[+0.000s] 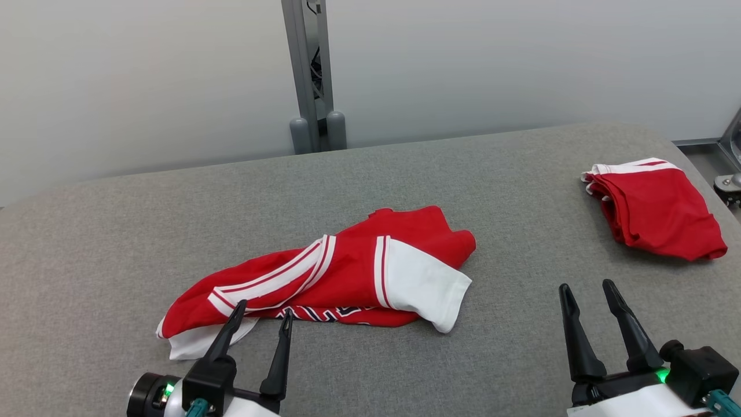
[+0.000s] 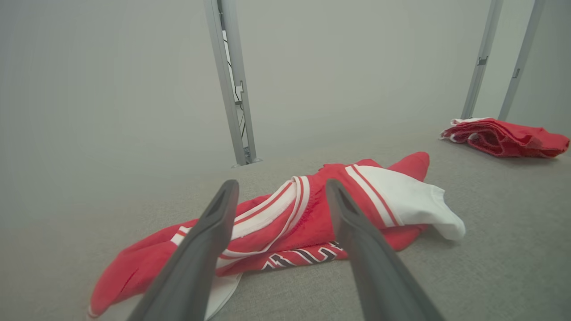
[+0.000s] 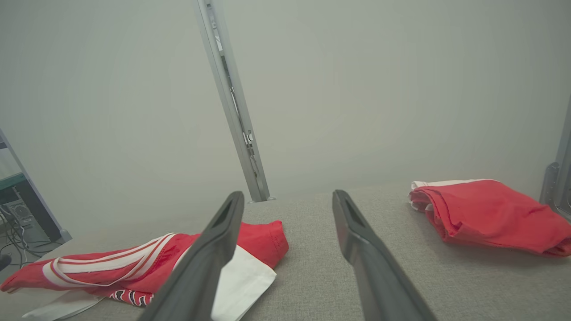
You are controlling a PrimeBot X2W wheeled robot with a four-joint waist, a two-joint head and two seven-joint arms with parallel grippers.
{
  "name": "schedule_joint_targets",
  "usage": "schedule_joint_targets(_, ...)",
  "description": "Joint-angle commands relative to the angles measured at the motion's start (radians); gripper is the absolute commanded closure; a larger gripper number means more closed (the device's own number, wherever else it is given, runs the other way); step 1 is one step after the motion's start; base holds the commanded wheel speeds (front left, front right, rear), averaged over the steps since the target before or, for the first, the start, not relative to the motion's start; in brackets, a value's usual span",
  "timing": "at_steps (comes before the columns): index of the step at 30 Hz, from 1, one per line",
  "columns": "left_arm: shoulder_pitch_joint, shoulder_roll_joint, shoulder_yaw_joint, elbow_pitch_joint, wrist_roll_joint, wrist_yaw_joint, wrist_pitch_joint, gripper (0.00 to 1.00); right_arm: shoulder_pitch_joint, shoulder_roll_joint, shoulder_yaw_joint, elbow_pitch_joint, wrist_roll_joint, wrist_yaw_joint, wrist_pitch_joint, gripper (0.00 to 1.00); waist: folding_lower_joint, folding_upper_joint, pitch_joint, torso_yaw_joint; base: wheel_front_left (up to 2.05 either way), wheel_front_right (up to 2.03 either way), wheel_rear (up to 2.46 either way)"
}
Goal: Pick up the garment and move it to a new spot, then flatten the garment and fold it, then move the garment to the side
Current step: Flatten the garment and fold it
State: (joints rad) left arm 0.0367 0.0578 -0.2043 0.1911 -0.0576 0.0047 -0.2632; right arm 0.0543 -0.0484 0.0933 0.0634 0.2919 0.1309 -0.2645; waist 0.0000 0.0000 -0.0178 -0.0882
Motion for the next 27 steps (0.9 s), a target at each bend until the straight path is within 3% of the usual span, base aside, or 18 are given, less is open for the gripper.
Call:
schedule_joint_targets(1, -0.040, 0.005, 0.003, 0.031, 0.002, -0.003, -0.001, 0.00, -0.007, -0.005, 0.002, 0.002, -0.001, 0.000, 0.000, 0.00, 0.0000, 0.0000, 0.009, -0.010, 0.00, 0.00, 0.00)
schedule_joint_targets(10, -0.241, -0.003, -0.029, 0.250, -0.048, -0.013, 0.045, 0.00, -0.027, -0.005, 0.018, 0.012, -0.012, 0.000, 0.000, 0.00, 0.0000, 0.0000, 0.070, -0.047, 0.00, 0.00, 0.00)
schedule_joint_targets(18, -0.440, -0.005, -0.074, 0.444, -0.201, 0.003, 0.110, 0.00, -0.061, -0.005, 0.035, 0.022, -0.024, 0.000, 0.000, 0.00, 0.0000, 0.0000, 0.110, -0.091, 0.00, 0.00, 0.00)
schedule_joint_targets(21, -0.501, -0.005, -0.109, 0.489, -0.290, -0.022, 0.133, 0.00, -0.075, -0.005, 0.043, 0.024, -0.025, 0.000, 0.000, 0.00, 0.0000, 0.0000, 0.122, -0.108, 0.00, 0.00, 0.00)
schedule_joint_targets(27, -0.602, -0.005, -0.173, 0.636, -0.324, 0.044, 0.228, 0.00, -0.081, -0.005, 0.057, 0.029, -0.028, 0.000, 0.000, 0.00, 0.0000, 0.0000, 0.140, -0.131, 0.00, 0.00, 0.00)
